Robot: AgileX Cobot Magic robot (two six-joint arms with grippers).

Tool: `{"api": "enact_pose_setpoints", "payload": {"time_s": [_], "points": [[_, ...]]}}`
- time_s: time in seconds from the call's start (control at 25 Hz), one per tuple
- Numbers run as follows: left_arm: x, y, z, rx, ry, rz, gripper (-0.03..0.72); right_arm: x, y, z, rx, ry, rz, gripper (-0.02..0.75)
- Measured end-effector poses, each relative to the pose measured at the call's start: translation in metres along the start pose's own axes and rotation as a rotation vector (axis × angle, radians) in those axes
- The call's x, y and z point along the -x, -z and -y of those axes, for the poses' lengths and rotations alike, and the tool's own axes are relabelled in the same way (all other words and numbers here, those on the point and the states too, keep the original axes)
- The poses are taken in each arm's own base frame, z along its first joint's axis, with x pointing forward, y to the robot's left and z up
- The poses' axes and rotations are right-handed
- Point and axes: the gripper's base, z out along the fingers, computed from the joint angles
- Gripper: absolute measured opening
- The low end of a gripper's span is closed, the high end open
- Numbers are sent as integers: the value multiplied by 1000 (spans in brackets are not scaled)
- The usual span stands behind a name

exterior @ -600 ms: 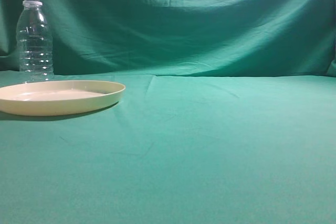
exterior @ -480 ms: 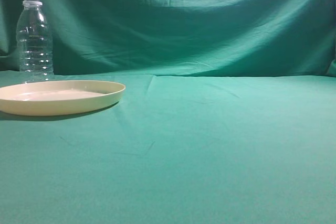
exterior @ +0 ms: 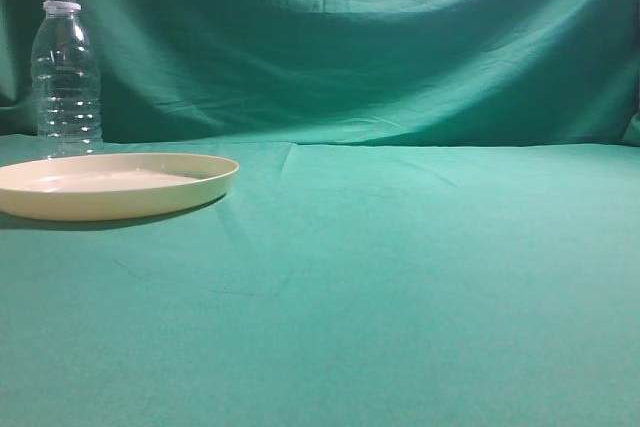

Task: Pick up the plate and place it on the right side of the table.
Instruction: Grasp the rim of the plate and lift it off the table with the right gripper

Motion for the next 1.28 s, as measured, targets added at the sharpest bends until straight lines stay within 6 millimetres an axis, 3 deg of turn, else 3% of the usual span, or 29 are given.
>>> {"api": "enact_pose_setpoints", "payload": {"time_s": [0.24, 0.44, 0.64, 0.72, 0.84, 1.0, 1.28], "points": [[0, 0, 0, 0, 0, 0, 0, 4, 0, 0, -4, 0, 53, 0], [0, 0, 0, 0, 0, 0, 0, 27, 4, 2, -19, -17, 306, 0], [0, 0, 0, 0, 0, 0, 0, 51, 16, 6, -26, -150, 606, 0], [0, 0, 0, 0, 0, 0, 0, 53, 18, 7, -12, -211, 639, 0], [0, 0, 0, 0, 0, 0, 0, 62, 21, 5, 18, -251, 576, 0], [0, 0, 0, 0, 0, 0, 0, 96, 30, 1, 43, -248, 454, 0], [0, 0, 0, 0, 0, 0, 0, 134, 0, -3, 45, -196, 71, 0]]}}
